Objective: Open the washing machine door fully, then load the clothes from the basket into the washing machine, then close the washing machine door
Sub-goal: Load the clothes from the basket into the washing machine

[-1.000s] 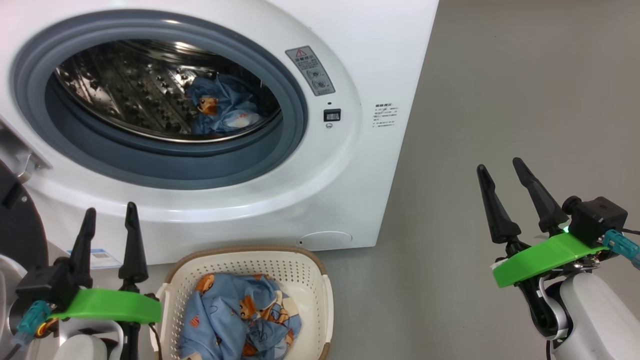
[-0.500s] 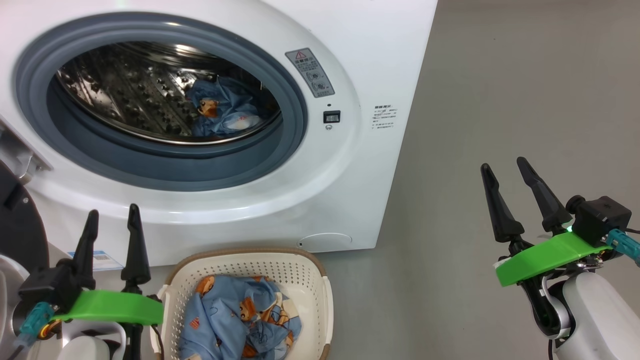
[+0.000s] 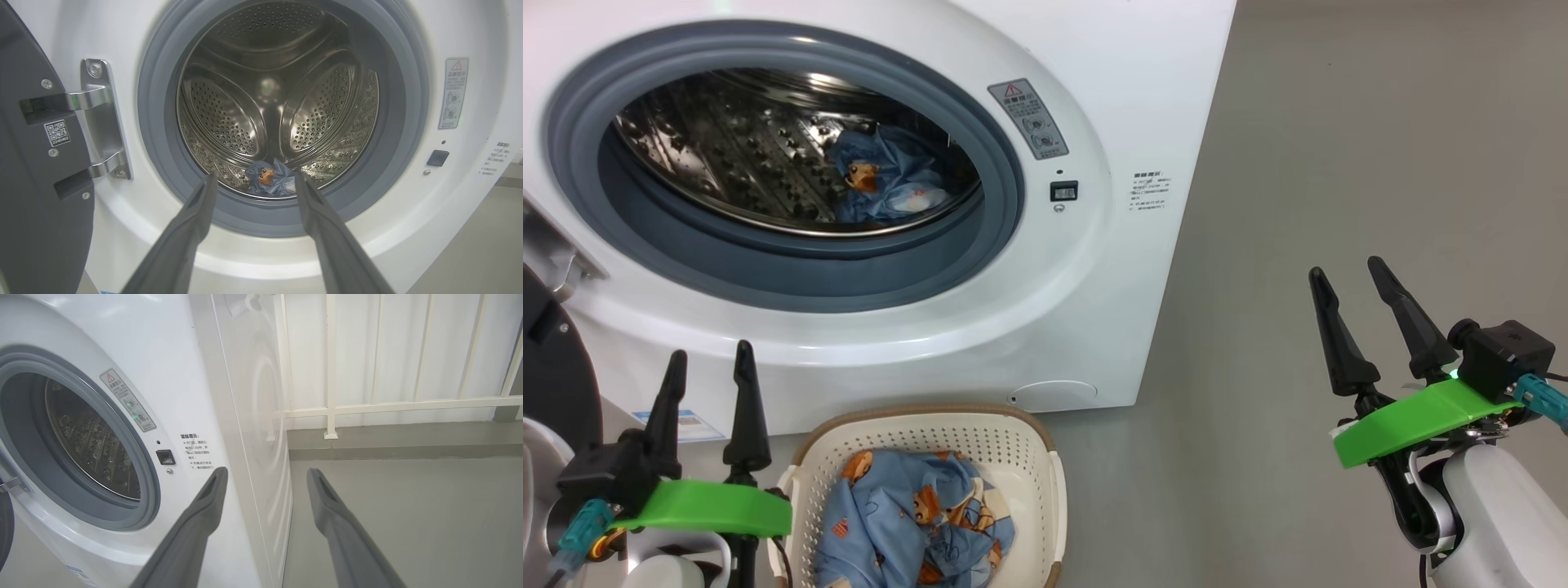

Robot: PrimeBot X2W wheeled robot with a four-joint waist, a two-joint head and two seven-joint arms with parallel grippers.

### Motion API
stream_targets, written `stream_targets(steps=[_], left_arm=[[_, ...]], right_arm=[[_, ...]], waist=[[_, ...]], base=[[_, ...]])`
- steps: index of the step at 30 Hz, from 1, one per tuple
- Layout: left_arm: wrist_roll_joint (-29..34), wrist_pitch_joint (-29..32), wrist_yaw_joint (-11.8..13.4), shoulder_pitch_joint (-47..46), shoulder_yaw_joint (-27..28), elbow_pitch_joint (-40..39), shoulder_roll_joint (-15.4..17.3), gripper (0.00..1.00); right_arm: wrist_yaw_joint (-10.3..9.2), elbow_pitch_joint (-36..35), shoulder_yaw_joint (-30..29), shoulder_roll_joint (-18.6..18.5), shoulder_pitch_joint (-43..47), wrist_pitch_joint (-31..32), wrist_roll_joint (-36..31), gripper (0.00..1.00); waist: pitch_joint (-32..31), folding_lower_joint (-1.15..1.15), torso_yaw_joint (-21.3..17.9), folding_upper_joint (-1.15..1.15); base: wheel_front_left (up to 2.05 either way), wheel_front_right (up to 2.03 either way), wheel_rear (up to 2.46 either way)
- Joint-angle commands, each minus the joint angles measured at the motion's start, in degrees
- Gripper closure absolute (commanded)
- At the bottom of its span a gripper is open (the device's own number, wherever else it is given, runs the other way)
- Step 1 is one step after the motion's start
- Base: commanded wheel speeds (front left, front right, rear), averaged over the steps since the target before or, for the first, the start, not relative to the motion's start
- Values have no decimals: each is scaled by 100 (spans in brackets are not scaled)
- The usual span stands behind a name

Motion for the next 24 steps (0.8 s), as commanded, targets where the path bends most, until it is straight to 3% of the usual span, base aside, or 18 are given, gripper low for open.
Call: stream_targets(steps=[1,24], left_arm=[[57,-37,12,-43,195,-129,117,0],[60,-37,1,-96,193,-155,93,0]], right_arm=[[25,-117,85,-60,55,-53,-87,0],[25,-85,51,-26,0,-53,-63,0]], waist=[[9,0,-1,0],[95,0,-27,0]], base=[[0,0,0],[0,0,0]])
